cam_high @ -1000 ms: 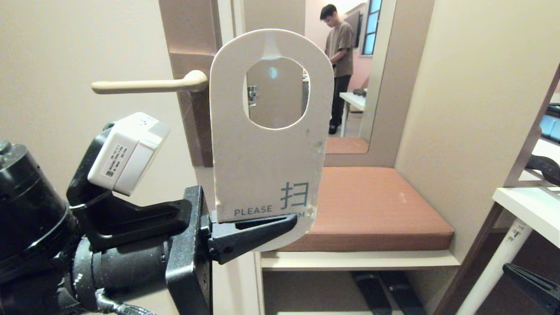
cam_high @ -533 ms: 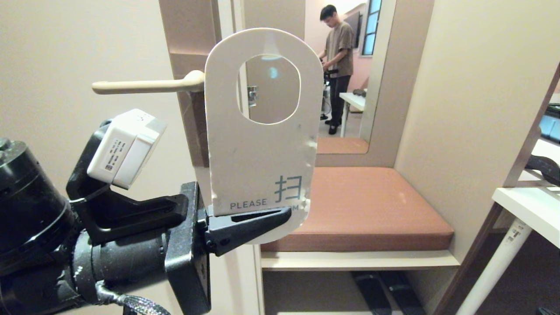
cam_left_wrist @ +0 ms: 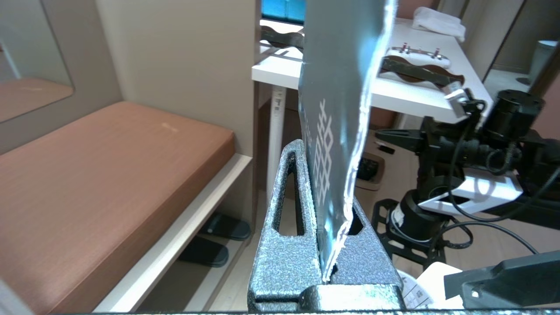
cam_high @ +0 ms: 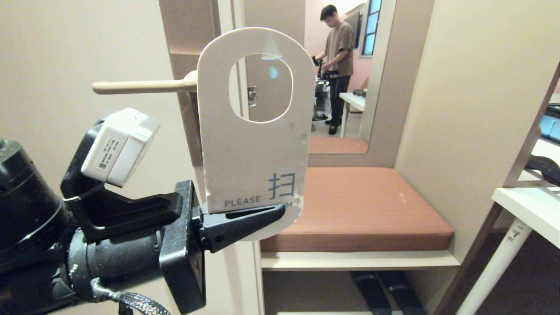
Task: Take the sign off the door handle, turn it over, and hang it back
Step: Hang the sign back with the other side facing out
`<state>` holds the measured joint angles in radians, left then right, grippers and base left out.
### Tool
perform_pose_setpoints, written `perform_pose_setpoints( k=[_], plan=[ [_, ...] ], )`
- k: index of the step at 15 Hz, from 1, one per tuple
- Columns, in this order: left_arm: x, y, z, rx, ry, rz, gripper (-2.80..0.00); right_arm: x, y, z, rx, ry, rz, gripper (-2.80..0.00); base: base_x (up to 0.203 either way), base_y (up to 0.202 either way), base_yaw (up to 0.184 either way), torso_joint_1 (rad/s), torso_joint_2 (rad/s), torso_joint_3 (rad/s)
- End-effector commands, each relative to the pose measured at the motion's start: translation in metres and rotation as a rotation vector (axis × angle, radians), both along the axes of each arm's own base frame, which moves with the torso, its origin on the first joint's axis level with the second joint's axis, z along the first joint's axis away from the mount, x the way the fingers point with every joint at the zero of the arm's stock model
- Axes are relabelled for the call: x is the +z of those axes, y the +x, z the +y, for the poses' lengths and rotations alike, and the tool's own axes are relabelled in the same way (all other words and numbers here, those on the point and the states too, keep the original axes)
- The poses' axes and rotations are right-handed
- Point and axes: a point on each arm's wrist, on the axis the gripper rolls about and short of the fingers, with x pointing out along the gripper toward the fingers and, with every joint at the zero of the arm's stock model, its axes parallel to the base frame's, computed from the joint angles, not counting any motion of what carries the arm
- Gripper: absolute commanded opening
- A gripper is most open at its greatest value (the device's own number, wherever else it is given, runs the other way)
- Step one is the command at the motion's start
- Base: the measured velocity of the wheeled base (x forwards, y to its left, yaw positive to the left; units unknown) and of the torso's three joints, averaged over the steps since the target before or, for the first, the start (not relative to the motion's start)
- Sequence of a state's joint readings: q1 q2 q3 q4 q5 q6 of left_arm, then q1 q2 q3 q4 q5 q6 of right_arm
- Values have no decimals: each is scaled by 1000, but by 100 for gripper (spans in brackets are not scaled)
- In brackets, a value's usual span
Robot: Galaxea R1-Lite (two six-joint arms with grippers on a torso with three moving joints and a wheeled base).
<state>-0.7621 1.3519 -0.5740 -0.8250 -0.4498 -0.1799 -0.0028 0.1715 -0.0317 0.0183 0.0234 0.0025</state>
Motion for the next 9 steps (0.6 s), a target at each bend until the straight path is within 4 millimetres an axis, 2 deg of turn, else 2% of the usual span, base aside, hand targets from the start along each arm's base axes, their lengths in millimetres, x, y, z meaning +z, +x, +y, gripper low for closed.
perform_pose_setpoints(
  k=[1,6,9],
  plan=[
    [2,-1,6,16,-10,-9,-280,-1,-4,0,3,-2,-40,-280,0,0,0,0,0,0],
    [0,-5,13,26,-9,-11,-280,-2,-12,0,17,-27,-140,-280,0,0,0,0,0,0],
    [1,-7,14,26,-15,-17,-280,-10,-12,-1,-29,-27,-158,-280,0,0,0,0,0,0]
  ],
)
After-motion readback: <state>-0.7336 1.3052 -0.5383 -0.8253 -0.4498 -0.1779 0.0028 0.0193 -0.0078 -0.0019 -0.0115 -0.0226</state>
